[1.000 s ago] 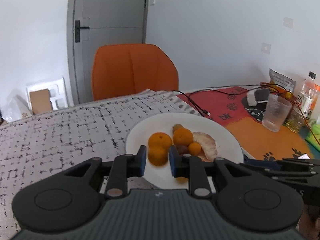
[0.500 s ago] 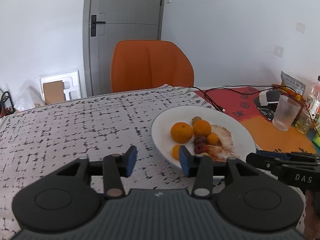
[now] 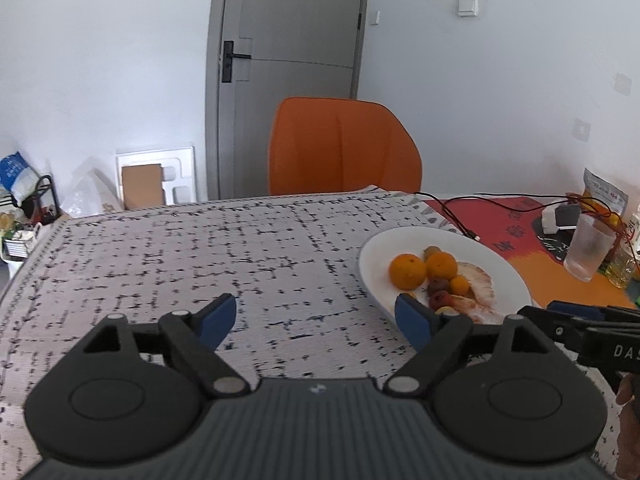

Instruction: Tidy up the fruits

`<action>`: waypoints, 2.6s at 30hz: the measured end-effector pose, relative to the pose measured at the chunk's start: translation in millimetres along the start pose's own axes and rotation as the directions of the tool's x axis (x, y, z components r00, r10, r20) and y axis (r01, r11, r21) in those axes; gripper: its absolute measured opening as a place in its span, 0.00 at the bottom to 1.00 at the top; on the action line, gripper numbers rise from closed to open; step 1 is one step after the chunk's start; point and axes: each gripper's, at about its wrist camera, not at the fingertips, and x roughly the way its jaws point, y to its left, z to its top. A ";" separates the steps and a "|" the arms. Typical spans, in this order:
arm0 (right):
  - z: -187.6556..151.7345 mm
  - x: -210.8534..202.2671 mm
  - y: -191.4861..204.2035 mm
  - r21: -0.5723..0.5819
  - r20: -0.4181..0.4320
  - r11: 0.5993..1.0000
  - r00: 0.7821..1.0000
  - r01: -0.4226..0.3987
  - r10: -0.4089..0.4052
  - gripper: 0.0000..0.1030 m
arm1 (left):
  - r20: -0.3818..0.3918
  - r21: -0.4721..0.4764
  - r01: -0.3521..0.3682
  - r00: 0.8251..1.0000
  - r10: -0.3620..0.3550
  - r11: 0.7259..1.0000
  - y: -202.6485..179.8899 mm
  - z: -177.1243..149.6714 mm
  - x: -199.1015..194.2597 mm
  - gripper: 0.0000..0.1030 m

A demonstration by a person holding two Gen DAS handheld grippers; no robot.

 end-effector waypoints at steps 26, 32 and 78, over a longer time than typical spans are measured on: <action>7.8 -33.2 36.3 -0.006 0.018 1.000 0.999 -0.028 0.028 1.00 | 0.019 -0.079 -0.094 0.995 0.096 0.992 43.1 -4.9 -71.0 1.00; 7.4 -42.3 47.8 -0.032 0.019 0.999 0.999 -0.042 0.042 1.00 | 0.037 -0.088 -0.106 0.993 0.109 0.990 49.7 -8.4 -89.0 1.00; -25.1 -85.8 66.1 -0.049 -0.016 0.994 0.996 -0.093 0.093 1.00 | 0.039 -0.079 -0.231 0.971 0.235 0.970 82.1 -57.1 -161.5 1.00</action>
